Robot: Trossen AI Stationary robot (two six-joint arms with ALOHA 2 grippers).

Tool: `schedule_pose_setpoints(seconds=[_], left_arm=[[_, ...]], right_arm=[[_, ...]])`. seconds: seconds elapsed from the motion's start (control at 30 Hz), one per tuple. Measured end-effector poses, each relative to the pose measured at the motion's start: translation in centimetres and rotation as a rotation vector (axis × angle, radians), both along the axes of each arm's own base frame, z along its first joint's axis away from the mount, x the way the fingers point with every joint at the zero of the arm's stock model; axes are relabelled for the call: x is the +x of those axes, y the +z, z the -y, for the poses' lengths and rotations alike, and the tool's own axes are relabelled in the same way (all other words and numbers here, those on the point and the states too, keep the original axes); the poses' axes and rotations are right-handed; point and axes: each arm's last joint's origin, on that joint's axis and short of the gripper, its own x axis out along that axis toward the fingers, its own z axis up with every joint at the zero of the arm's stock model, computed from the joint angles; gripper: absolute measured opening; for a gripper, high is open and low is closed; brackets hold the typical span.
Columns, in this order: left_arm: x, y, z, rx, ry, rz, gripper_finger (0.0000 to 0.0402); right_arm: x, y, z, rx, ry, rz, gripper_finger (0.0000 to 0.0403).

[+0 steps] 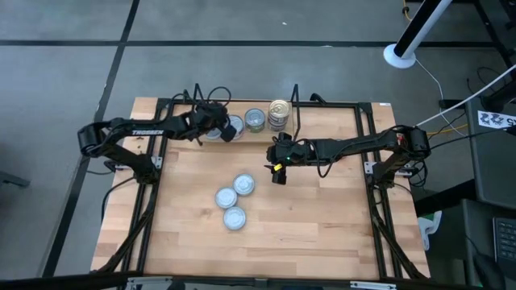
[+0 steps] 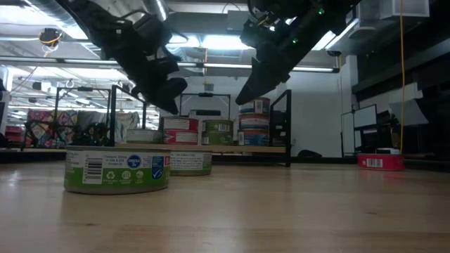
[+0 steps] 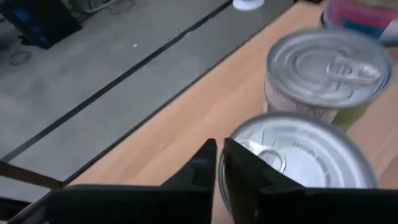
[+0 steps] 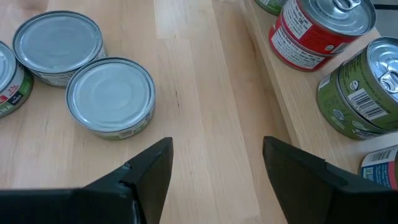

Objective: Stack canned seafood by type on shelf
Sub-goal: Stack the green-white tuna can on top of the green-white tuna can on the shelf

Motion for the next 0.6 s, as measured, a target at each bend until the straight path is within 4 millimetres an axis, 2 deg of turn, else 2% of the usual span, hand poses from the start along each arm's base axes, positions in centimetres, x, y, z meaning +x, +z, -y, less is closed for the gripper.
schedule_pose_setpoints(seconds=[0.13, 0.33, 0.47, 0.6], left_arm=[[0.2, 1.1, 0.0, 0.021, -0.002, 0.04, 0.007], [0.8, 4.5, 0.8, 0.073, -0.041, 0.144, 0.0124], [1.2, 6.8, 2.5, 0.078, -0.134, 0.231, 0.0135], [1.7, 7.7, 5.0, 0.009, -0.262, 0.301, 0.0136]], right_arm=[[0.0, 0.0, 0.0, 0.0, 0.0, -0.003, 0.025], [-0.4, 0.4, 0.0, 0.0, 0.0, -0.007, 0.025], [-0.6, 0.4, 0.0, 0.001, 0.002, -0.027, 0.025], [-0.7, 0.4, 0.0, 0.002, 0.003, -0.033, 0.025]])
